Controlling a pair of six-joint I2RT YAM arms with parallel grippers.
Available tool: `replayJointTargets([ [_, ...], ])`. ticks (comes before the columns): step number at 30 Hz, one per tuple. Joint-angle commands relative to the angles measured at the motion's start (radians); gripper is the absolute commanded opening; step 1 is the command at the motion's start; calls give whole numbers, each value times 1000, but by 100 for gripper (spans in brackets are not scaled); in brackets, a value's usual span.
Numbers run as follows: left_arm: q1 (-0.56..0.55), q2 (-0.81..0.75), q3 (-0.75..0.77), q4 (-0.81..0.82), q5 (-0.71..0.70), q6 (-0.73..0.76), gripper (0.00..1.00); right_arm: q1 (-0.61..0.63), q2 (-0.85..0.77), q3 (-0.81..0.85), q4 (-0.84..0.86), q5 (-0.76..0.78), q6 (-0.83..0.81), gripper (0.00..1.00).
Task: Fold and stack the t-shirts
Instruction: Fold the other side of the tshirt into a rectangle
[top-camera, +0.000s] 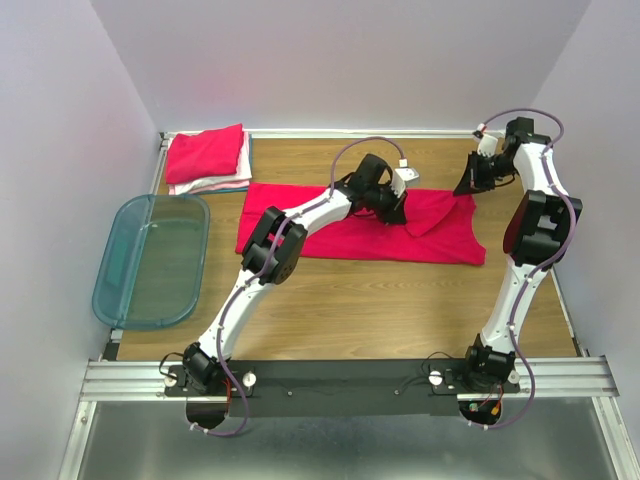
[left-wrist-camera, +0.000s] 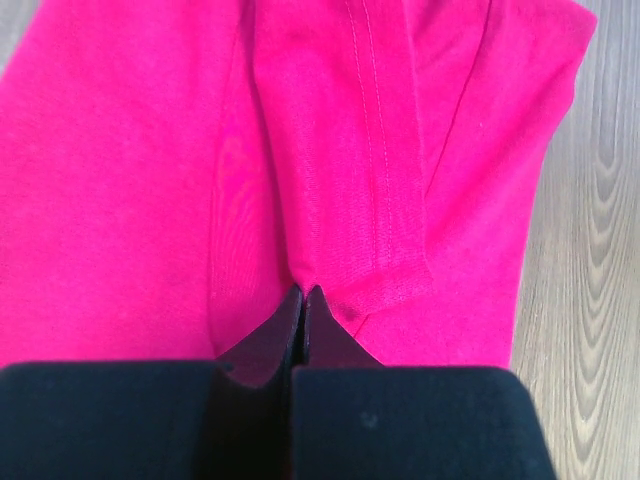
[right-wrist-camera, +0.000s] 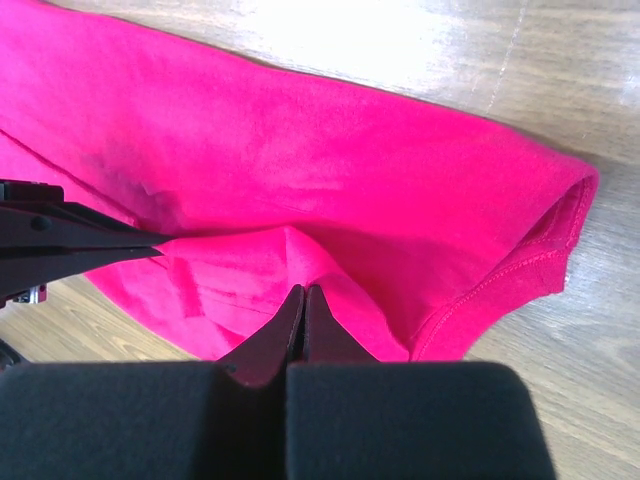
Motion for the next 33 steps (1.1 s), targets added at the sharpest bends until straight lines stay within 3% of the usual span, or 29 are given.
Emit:
replayJointTargets([
  [1,9,-60,-8,34,24,-10,0,5,0,52,17,-29,19,0],
  [23,18,-17,9,38,-9,-10,0,10,48,87,33,-5,37,1],
  [27,20,-7,26,28,-12,-9,24,14,51,74,37,-6,37,1],
  [28,21,-14,24,24,-15,-9,26,16,49,72,35,0,40,5],
  [31,39,-55,13,0,-3,-9,38,17,40,64,33,9,40,45],
  [33,59,-117,-11,-35,9,2,41,16,17,58,27,40,37,51],
])
